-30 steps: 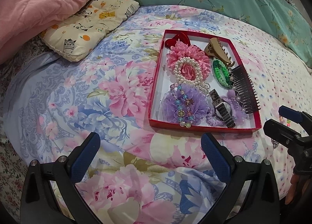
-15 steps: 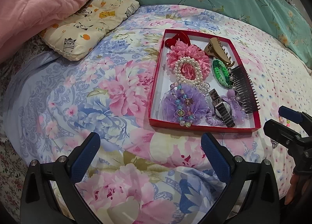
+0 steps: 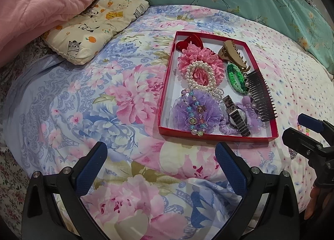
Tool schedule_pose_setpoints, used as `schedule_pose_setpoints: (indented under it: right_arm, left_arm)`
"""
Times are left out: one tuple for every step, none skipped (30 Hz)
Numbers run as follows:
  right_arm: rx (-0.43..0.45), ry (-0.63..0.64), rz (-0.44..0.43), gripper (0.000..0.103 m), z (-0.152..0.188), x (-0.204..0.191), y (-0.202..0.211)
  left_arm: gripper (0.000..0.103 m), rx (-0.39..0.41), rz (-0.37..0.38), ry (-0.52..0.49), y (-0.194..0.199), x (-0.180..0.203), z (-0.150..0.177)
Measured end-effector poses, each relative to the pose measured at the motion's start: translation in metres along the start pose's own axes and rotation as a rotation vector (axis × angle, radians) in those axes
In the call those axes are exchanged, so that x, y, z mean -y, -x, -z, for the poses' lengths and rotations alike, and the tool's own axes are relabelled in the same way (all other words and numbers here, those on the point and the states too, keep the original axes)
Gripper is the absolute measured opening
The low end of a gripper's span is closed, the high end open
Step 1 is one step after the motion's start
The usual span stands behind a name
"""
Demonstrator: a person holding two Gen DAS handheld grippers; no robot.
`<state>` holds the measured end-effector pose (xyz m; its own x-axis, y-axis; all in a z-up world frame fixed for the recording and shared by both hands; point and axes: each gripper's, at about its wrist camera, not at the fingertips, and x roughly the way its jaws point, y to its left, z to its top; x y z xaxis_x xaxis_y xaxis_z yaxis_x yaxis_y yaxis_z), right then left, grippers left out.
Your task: Organize jewelry
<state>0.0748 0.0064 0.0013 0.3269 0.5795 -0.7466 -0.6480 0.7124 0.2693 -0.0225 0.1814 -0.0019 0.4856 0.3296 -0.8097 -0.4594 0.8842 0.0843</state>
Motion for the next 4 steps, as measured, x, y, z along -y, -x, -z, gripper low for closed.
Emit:
schedule_pose_setpoints:
  right_arm:
    - [0.001, 0.0, 0.0, 0.103, -0.0002, -0.0003, 0.0001]
    - [0.001, 0.0, 0.0, 0.103, -0.0005, -0.0008, 0.0004]
    - [0.001, 0.0, 0.0, 0.103, -0.0001, 0.0001, 0.0002]
    - [0.001, 0.002, 0.0, 0.103, 0.0, -0.0003, 0.0004]
  left_arm:
    - [0.103, 0.001, 0.0, 0.0, 0.0002, 0.0001, 0.0002]
    - [0.103, 0.0, 0.002, 0.0, -0.0003, -0.0003, 0.0002]
    - [0.103, 0.0, 0.003, 0.0, -0.0002, -0.0003, 0.0002]
    - [0.103, 0.002, 0.003, -0.001, 0.0001, 0.0001, 0.0001]
